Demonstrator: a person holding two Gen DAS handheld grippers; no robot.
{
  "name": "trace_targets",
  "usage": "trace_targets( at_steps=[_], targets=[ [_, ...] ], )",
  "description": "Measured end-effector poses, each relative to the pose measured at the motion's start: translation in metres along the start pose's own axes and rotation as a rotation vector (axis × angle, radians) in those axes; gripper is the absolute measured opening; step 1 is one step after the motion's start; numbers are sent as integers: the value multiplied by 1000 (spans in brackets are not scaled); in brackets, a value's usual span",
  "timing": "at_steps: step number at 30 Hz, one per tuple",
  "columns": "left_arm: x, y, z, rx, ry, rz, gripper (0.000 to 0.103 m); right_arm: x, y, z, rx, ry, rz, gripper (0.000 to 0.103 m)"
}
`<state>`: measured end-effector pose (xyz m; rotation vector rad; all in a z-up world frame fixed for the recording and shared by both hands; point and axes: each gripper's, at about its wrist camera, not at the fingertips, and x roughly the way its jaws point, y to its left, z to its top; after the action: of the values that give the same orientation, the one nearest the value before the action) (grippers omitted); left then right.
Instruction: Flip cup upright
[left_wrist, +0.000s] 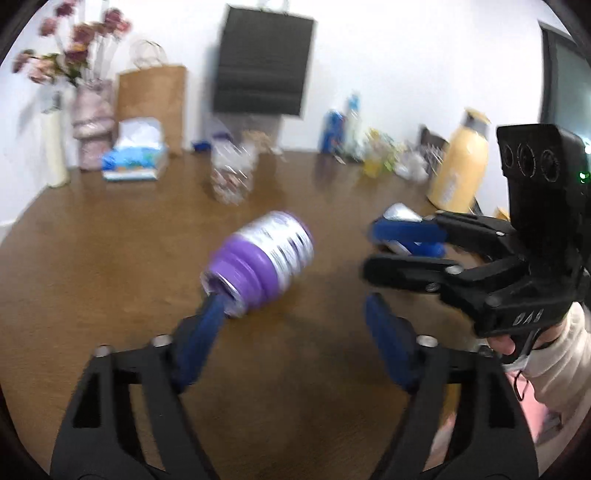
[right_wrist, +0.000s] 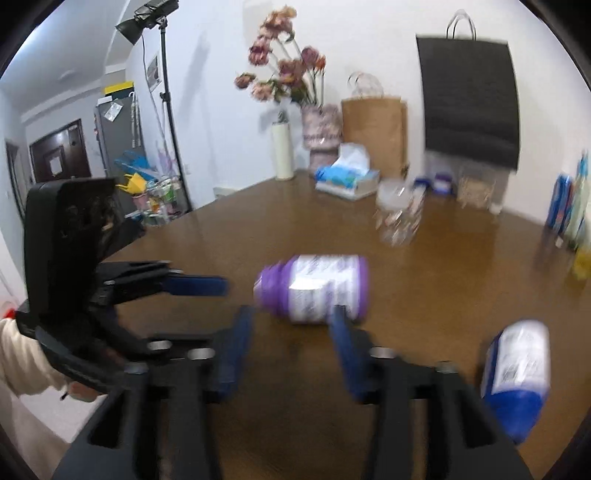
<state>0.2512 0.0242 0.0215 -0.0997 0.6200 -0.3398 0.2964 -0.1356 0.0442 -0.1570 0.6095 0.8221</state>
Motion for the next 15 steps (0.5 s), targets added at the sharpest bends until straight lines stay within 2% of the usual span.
trace_targets(
  at_steps=[3,4,6,7,9,10,11,12,14,15],
  targets=[
    [12,5,23,55,-36,95,89,10,-32,26,92,-27,-12,70],
    [23,9,31,83,-16,90,97,22,-47,34,139,-8,2,70],
    [53,17,40,102,87,62,97,37,-58,41,158,19,-6,69],
    [63,21,41,90,127,59,93,43,-60,43,153,29,-3,69],
    [74,24,37,84,180,-7,90,50,-57,46,132,44,21,69],
    [77,26,33,84,194,-29,85,53,-55,46,115,55,32,69],
    [78,27,30,82,198,-33,70,57,-52,45,97,66,32,68],
    [80,28,26,77,209,-52,65,61,-49,44,85,77,28,66],
    [80,29,21,68,221,-69,61,72,-48,41,80,105,30,56],
    [77,30,19,70,216,-75,60,79,-49,40,87,118,29,56]
  ],
)
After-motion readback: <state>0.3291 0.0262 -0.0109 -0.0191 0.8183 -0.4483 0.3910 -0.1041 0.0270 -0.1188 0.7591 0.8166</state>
